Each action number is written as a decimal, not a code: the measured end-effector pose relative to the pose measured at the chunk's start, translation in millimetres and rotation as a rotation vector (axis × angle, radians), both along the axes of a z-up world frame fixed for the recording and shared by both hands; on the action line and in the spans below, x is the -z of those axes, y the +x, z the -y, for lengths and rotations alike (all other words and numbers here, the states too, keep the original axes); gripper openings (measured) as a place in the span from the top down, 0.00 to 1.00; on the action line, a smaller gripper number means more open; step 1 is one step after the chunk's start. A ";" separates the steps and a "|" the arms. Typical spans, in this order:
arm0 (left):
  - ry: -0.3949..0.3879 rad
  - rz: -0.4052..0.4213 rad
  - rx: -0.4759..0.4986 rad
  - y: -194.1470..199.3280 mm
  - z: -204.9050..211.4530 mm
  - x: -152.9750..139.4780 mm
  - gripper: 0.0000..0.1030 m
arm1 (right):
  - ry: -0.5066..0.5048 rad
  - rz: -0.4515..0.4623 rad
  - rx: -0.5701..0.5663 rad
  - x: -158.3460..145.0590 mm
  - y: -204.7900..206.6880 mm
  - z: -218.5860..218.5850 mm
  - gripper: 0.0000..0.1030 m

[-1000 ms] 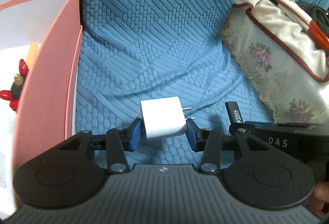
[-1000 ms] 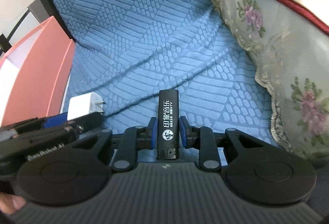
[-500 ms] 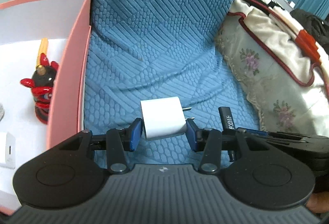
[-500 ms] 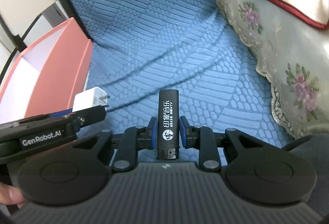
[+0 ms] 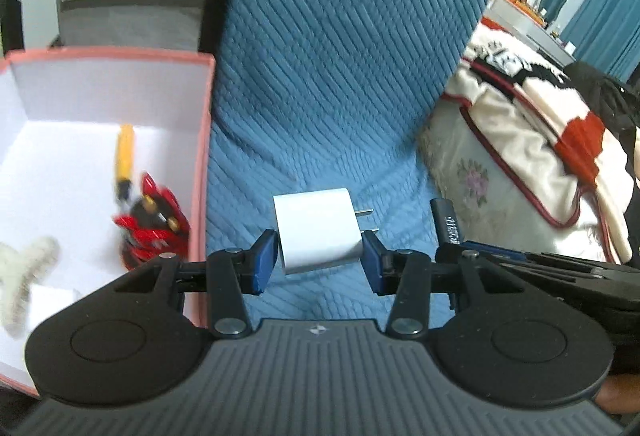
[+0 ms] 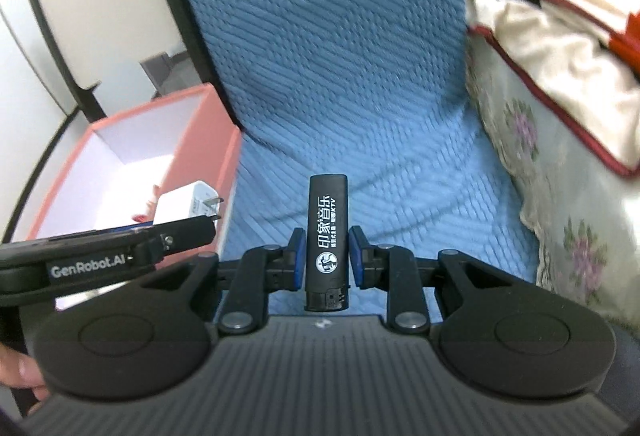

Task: Organize rigid objects
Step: 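Lift the charger and USB stick with both tools toward the pink box, then open both tools to drop the charger and USB stick into the box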

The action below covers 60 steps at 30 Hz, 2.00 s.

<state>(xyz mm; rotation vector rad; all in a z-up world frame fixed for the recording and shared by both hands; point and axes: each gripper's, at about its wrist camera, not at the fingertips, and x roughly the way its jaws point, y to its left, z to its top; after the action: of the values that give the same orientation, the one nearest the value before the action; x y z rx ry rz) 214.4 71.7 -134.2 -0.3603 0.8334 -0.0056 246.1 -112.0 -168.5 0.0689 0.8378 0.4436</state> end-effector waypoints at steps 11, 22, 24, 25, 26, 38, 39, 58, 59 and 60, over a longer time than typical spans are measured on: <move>0.047 0.062 -0.071 -21.9 -49.8 -50.5 0.50 | 0.049 0.114 -0.093 -65.6 -9.4 -42.4 0.74; 0.065 0.110 -0.188 -55.0 -115.6 -90.0 0.50 | 0.076 0.167 -0.220 -99.1 -16.4 -106.9 0.74; 0.067 0.109 -0.209 -63.0 -128.4 -91.9 0.50 | 0.071 0.165 -0.244 -100.4 -21.3 -119.6 0.74; 0.067 0.109 -0.217 -67.1 -133.9 -92.0 0.50 | 0.068 0.164 -0.259 -100.2 -23.5 -126.4 0.74; 0.067 0.107 -0.227 -70.7 -139.5 -91.2 0.50 | 0.064 0.164 -0.273 -99.4 -26.0 -132.4 0.74; 0.055 -0.011 -0.312 -105.3 -194.1 -41.4 0.50 | -0.008 0.056 -0.380 -49.3 -44.0 -197.5 0.74; 0.052 -0.028 -0.318 -106.9 -197.3 -35.4 0.50 | -0.017 0.041 -0.385 -42.1 -45.0 -199.8 0.74; -0.004 -0.185 -0.290 -107.9 -215.9 37.0 0.51 | -0.129 -0.135 -0.396 39.8 -46.5 -219.4 0.73; -0.002 -0.182 -0.290 -108.2 -214.8 36.1 0.51 | -0.130 -0.138 -0.396 39.5 -46.8 -219.9 0.72; 0.002 -0.180 -0.292 -109.3 -213.5 34.5 0.50 | -0.125 -0.139 -0.394 39.1 -46.6 -218.8 0.71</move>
<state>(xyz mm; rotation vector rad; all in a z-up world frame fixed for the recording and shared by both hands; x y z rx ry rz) 105.2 285.2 -168.8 -0.4834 0.9516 0.3034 199.5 106.8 -207.7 -0.1864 1.0187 0.7610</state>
